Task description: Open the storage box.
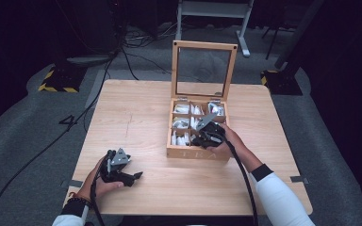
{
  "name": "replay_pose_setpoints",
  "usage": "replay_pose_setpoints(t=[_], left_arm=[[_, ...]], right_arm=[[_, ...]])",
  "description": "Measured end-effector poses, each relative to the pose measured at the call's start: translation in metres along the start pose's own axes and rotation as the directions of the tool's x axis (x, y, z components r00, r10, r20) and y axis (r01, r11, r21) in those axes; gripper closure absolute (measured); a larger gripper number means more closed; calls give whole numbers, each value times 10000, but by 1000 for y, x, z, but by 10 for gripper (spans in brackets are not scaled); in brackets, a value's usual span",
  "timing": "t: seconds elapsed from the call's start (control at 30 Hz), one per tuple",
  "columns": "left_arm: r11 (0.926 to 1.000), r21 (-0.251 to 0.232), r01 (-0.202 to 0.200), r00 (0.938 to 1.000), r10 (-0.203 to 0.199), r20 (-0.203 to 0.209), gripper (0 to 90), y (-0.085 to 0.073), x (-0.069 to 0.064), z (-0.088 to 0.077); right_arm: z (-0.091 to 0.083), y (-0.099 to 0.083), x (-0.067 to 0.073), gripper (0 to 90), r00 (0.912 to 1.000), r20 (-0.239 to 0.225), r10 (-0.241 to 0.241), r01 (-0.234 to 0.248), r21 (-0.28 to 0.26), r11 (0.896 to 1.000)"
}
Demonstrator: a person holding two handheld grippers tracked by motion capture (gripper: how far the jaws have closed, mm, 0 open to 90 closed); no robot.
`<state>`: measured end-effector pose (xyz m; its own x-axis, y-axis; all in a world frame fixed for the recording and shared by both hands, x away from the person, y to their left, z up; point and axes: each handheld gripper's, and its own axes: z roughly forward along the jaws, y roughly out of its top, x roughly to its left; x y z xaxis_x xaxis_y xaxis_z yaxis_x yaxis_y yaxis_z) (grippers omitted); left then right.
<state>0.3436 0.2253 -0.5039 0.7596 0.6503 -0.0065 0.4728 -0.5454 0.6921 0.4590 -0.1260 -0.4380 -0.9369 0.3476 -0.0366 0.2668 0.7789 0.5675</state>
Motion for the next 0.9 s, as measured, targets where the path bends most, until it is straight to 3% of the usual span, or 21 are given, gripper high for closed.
replay_pose_setpoints(t=[0.27,0.37,0.67,0.9], left_arm=[[10000,27,61,10000,-61,29,154,-1,2,-1],[10000,56,78,10000,-78,60,154,-1,2,0],[10000,53,-34,9999,34,133,145,2,6,2],[10000,60,-49,9999,48,94,144,2,6,2]], right_arm=[[-19,-12,-1,867,9993,297,212,-184,-899,9958],[-24,-16,-4,867,9989,252,385,-346,-1404,9895],[-36,-21,-3,869,9981,459,401,-292,-2178,9756],[-47,-28,-8,873,9959,620,652,-450,-2846,9576]])
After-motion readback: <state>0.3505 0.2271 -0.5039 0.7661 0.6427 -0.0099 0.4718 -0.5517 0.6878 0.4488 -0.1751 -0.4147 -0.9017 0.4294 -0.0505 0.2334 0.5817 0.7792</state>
